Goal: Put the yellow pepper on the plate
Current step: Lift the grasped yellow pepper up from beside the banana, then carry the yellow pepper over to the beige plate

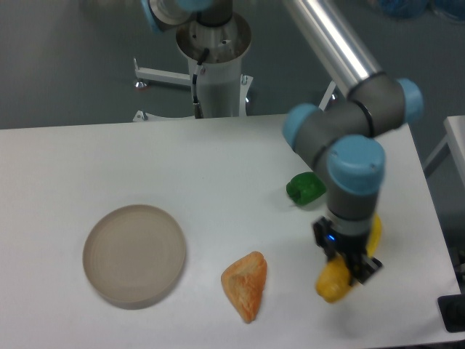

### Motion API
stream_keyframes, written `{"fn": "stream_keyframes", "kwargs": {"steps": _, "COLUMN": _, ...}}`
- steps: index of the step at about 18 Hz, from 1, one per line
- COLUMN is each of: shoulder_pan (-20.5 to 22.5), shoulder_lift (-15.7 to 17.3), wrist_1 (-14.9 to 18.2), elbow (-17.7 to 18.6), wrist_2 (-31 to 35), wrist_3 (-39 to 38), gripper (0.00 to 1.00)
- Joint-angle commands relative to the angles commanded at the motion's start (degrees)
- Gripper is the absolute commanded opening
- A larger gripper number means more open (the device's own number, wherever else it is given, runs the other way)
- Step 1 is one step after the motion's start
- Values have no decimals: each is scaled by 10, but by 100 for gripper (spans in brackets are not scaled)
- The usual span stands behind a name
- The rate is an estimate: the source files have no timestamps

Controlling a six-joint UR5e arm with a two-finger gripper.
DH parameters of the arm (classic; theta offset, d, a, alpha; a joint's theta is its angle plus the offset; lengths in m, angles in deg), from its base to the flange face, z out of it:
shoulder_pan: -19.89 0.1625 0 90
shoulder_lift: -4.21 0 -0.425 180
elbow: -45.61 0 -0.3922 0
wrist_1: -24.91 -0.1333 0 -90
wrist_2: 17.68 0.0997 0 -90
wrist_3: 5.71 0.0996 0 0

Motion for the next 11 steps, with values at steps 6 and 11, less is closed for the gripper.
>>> {"fn": "stream_keyframes", "kwargs": {"steps": 6, "shoulder_pan": -97, "shoulder_lift": 44, "wrist_1": 15, "elbow": 61, "wrist_2": -3, "wrist_3": -258, "gripper": 40}}
{"fn": "stream_keyframes", "kwargs": {"steps": 11, "shoulder_pan": -186, "shoulder_lift": 35, "wrist_1": 10, "elbow": 77, "wrist_2": -4, "wrist_3": -432, "gripper": 40}}
